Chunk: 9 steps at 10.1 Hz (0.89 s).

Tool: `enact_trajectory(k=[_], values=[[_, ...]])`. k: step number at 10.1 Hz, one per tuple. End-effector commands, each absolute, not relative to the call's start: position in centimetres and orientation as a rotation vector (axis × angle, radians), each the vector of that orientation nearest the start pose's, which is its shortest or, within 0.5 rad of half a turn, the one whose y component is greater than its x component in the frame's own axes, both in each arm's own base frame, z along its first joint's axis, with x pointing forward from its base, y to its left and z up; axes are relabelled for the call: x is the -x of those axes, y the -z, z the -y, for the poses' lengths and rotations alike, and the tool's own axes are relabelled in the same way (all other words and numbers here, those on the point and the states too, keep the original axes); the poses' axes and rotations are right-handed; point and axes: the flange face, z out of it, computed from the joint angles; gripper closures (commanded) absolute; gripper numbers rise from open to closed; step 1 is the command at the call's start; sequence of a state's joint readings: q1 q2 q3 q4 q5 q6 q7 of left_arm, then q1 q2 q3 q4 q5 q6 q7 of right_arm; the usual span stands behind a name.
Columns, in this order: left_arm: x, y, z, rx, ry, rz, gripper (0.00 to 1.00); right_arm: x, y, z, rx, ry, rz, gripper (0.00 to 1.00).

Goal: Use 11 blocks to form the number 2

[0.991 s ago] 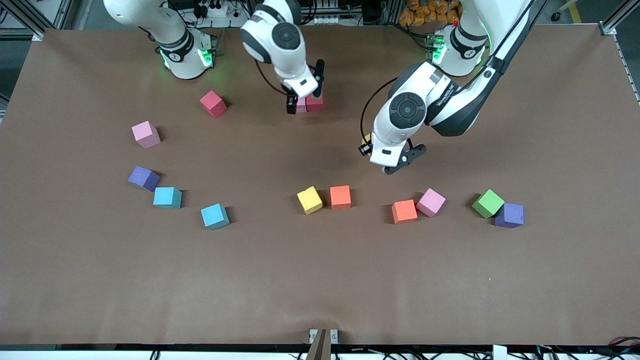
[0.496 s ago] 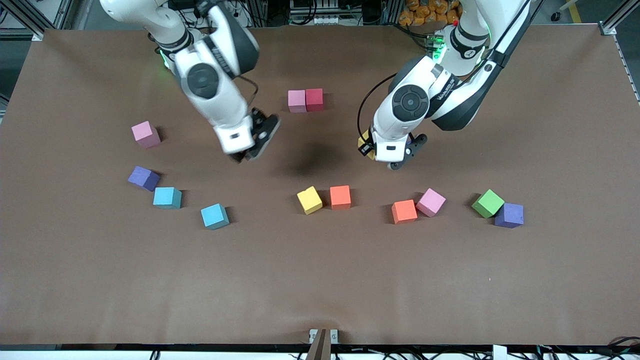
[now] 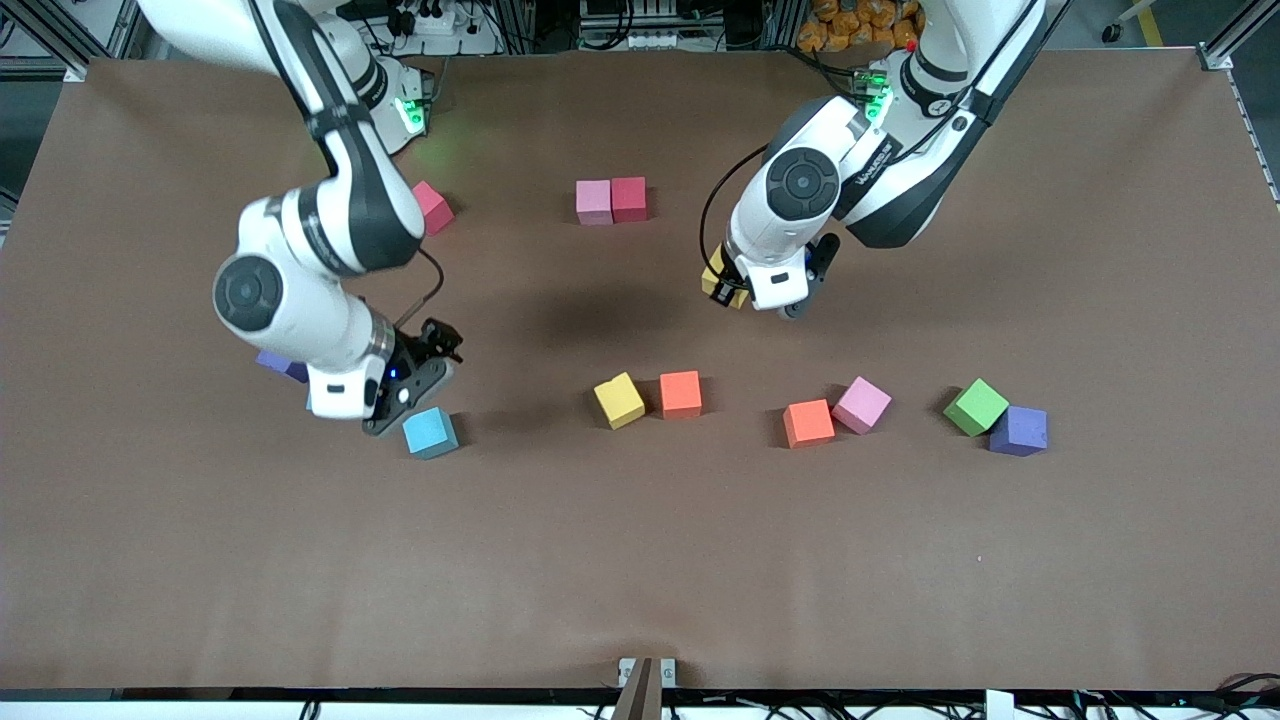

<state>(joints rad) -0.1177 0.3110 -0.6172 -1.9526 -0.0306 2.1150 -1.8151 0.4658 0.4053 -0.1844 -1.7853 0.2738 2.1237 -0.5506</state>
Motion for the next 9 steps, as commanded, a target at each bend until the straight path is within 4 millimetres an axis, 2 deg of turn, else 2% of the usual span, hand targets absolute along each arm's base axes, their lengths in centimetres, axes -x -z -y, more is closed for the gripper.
enact_trajectory(k=[1,2,4,6,8,9], values=[[-43.0,-33.8,38.3,2.559,-0.315,1.75,0.8,-63.6,-29.8,-19.3,2.81,-0.079,0.969,0.0],[-41.8,-33.1,37.9,2.559,-0.294,1.742,0.8,-64.1,-28.6,-17.9,2.831,-0.084,0.913,0.0],[-39.9,-31.6,36.7,2.536,-0.308,1.82,0.8,-65.1,-25.2,-16.2,2.869,-0.064,0.877,0.0],[-38.4,-31.0,36.6,2.475,-0.365,1.912,0.8,-65.4,-24.1,-16.8,2.89,-0.065,0.815,0.0],[-37.8,-30.9,37.6,2.399,-0.386,2.033,0.81,-65.7,-23.6,-17.5,2.916,-0.07,0.757,0.0],[-36.7,-30.7,38.6,2.397,-0.401,2.04,0.81,-65.9,-23.3,-17.5,2.922,-0.069,0.748,0.0]])
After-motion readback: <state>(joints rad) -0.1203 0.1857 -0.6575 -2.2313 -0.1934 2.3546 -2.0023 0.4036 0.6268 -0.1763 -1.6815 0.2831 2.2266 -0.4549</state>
